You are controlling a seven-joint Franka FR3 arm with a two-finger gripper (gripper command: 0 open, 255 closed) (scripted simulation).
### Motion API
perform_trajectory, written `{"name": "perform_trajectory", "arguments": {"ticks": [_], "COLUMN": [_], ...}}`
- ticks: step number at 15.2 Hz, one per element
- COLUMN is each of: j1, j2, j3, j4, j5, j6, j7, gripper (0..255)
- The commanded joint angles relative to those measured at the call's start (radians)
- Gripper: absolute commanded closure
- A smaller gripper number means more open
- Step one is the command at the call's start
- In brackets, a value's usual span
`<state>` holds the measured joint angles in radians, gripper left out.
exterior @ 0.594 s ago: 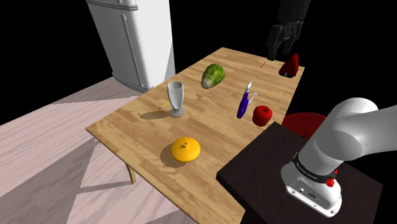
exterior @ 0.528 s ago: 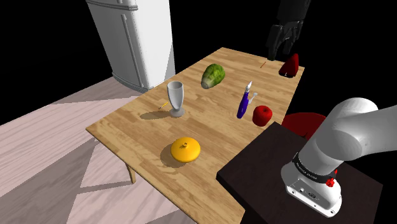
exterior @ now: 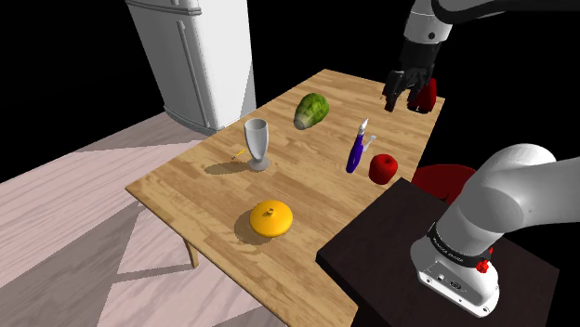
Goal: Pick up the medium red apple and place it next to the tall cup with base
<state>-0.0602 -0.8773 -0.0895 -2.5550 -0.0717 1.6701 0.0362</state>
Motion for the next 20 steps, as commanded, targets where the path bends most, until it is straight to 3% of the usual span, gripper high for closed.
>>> {"name": "perform_trajectory", "arguments": {"ticks": [1,11,20], "j1": [-0.022,-0.140,-0.213], "j2": [-0.005,0.126,0.481], "j3": [-0.023,-0.147,-0.284], "j4": [-0.063,-0.289,-0.349], "j5": [-0.021,-0.129,-0.185], "j6": [0.078,0.516,1.005], "j7": [-0.001,0.002,-0.011], "gripper": [0,0,0]}}
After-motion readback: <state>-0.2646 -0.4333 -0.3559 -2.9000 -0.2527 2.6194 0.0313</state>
